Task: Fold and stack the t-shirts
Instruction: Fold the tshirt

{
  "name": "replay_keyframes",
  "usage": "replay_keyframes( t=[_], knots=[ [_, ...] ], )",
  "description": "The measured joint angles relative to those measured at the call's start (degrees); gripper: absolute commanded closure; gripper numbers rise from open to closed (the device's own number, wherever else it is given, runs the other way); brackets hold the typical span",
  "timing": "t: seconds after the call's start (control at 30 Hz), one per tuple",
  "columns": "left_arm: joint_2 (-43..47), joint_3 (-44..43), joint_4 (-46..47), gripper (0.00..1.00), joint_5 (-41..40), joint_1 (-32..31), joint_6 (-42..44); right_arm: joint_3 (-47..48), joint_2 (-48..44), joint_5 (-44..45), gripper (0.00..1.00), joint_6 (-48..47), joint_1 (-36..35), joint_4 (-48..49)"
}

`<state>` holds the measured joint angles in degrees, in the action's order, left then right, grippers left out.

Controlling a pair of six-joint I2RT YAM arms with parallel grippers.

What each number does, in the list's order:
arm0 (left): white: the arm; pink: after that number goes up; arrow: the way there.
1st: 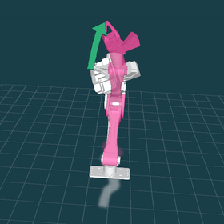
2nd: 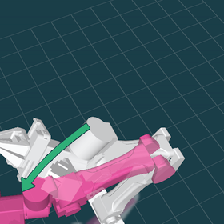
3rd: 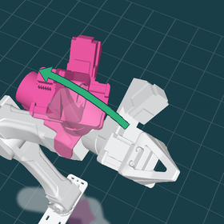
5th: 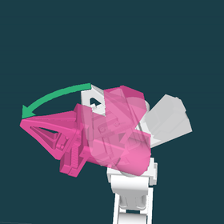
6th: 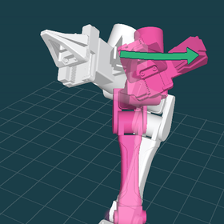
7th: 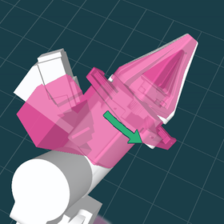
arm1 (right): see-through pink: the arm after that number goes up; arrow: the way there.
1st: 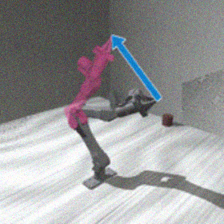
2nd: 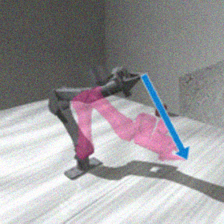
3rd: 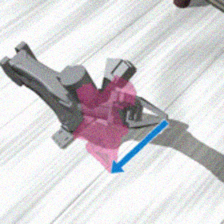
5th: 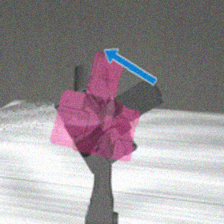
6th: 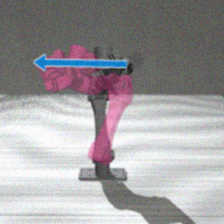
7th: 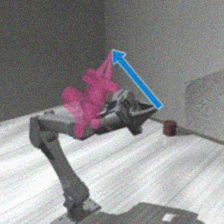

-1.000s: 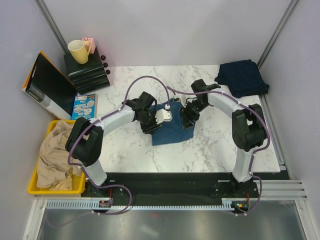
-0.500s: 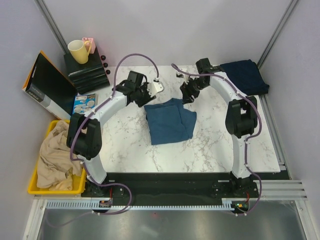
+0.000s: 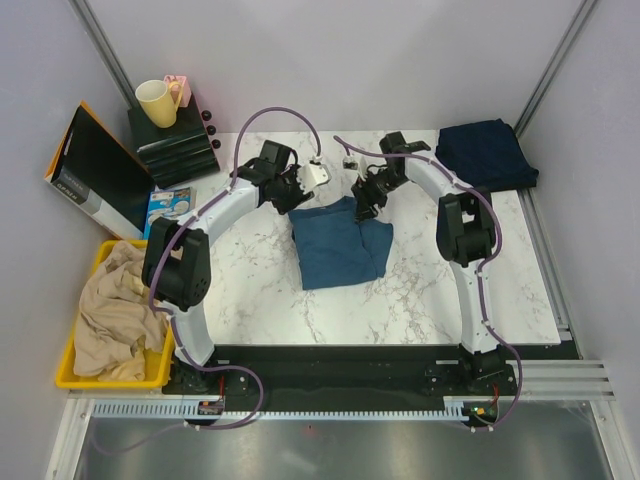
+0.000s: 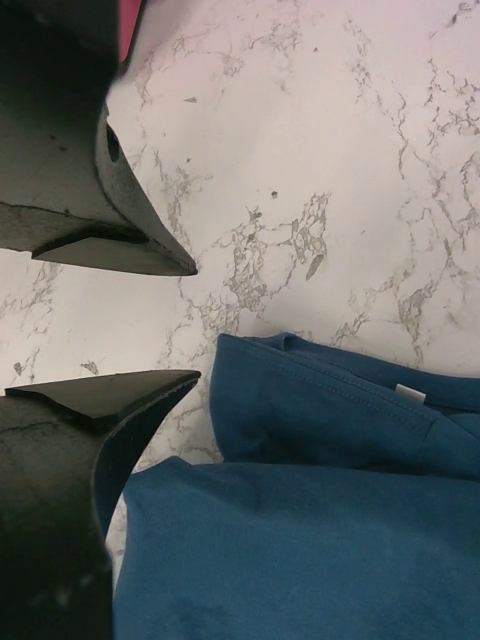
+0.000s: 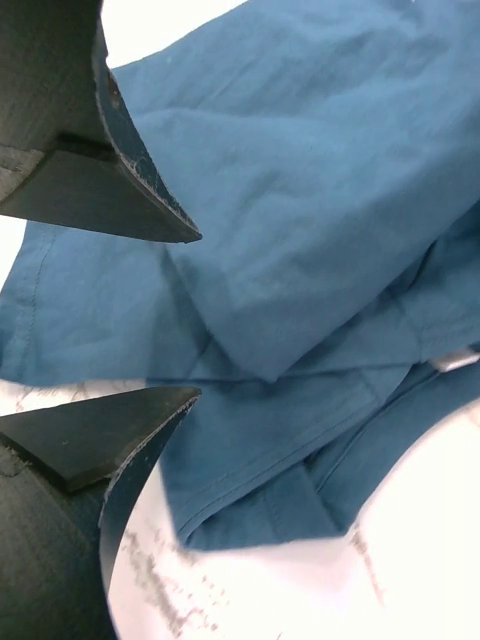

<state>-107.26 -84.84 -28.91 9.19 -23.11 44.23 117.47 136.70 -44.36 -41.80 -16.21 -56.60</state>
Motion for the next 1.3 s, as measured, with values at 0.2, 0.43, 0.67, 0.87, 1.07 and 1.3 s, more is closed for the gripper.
replay_keyframes(
  t=[0.2, 0.43, 0.67, 0.87, 1.07, 1.3],
  knots=[
    [0.0, -2.2, -3.2, 0.48, 0.6, 0.0, 0.1, 1.7, 0.0, -2.5, 0.31, 0.0, -0.7, -0.6],
    [-0.1, -3.4, -6.7, 0.48, 3.1, 0.0, 0.2, 3.3, 1.2, -3.9, 0.31, 0.5, -1.8, 0.0],
    [-1.0, -4.2, -10.2, 0.48, 4.9, 0.0, 0.2, 3.5, 4.8, -4.1, 0.39, 2.2, -2.4, 2.1],
    [-1.1, -4.3, -11.6, 0.48, 5.0, 0.0, 0.2, 4.1, 5.5, -4.3, 0.94, 3.0, -2.5, 3.1],
    [-1.1, -4.3, -11.8, 0.48, 6.2, 0.0, 0.2, 4.5, 5.4, -2.7, 1.00, 4.3, -3.0, 3.5],
    [-1.1, -4.3, -12.0, 0.48, 6.9, 0.0, 0.2, 2.8, -0.3, 1.1, 1.00, 4.6, -3.4, 4.7]
  ],
)
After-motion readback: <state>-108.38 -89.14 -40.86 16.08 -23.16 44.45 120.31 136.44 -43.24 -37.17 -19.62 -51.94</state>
